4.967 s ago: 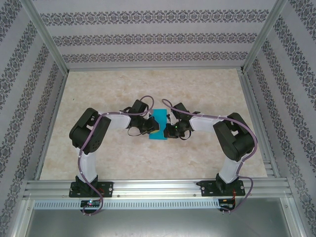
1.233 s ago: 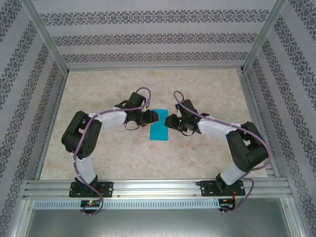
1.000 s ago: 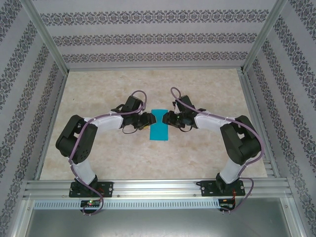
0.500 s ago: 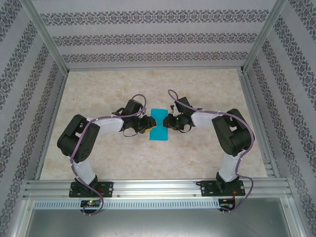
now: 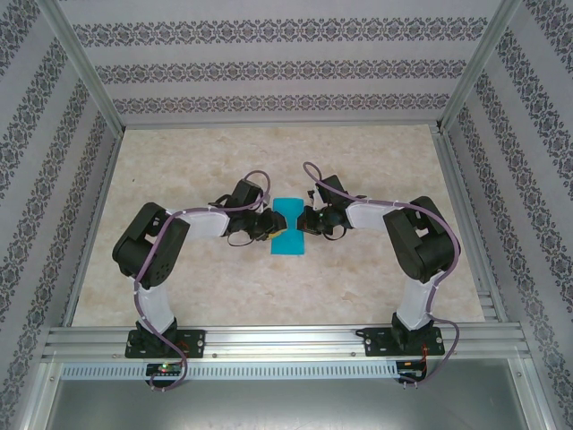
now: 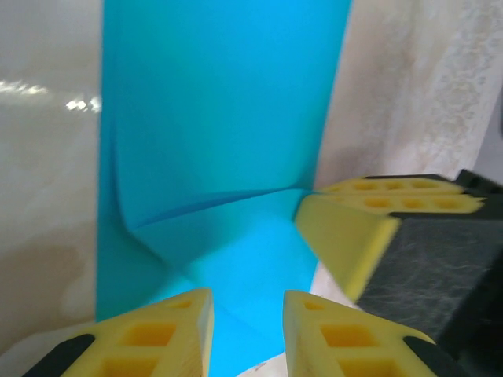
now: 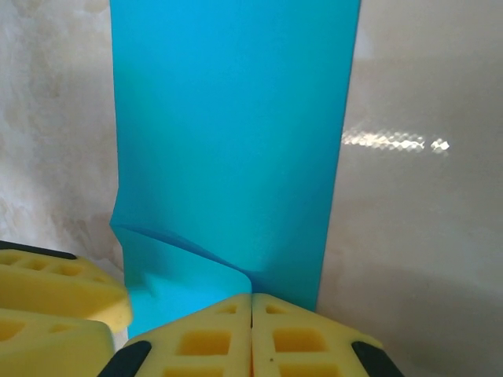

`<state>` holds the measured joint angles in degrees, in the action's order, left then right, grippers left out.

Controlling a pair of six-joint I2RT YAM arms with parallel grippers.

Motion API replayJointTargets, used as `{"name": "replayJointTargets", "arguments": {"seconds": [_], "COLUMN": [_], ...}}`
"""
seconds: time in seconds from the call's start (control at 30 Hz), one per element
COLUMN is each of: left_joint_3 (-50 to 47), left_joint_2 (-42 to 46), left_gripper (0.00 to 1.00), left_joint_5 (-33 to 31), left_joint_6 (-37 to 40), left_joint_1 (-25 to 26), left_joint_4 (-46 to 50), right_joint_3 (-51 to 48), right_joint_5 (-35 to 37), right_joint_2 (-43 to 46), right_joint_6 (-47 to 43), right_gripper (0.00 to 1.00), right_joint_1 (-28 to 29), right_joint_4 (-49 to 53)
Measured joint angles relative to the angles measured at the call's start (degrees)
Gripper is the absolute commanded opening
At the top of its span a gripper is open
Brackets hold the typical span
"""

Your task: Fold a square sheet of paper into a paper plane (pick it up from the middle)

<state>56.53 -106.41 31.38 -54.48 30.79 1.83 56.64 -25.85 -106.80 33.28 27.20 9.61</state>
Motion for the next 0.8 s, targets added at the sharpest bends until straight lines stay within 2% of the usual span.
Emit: {"name": "replayJointTargets", "arguments": {"seconds": [0.47,0.8], "left_joint_3": [2.64,-1.09], "left_joint_2": [-1.51,1.20], "left_gripper": [0.27,0.31], "left_joint_5": [-1.40,-2.82], "left_joint_6": [2.16,2.34], "left_joint_1": [0.04,0.04], "left_joint_4": [-0.55,-1.70], "right_joint_3": [-1.64,-2.08], "right_joint_5": [2.12,2.64], "right_joint_2": [1.49,1.75], "right_joint_6": [0.02,0.04], "right_gripper": [0.07,0.07], "right_joint_1": [-0.35,-0.37], "right_joint_4": [-0.74,-0.96]}}
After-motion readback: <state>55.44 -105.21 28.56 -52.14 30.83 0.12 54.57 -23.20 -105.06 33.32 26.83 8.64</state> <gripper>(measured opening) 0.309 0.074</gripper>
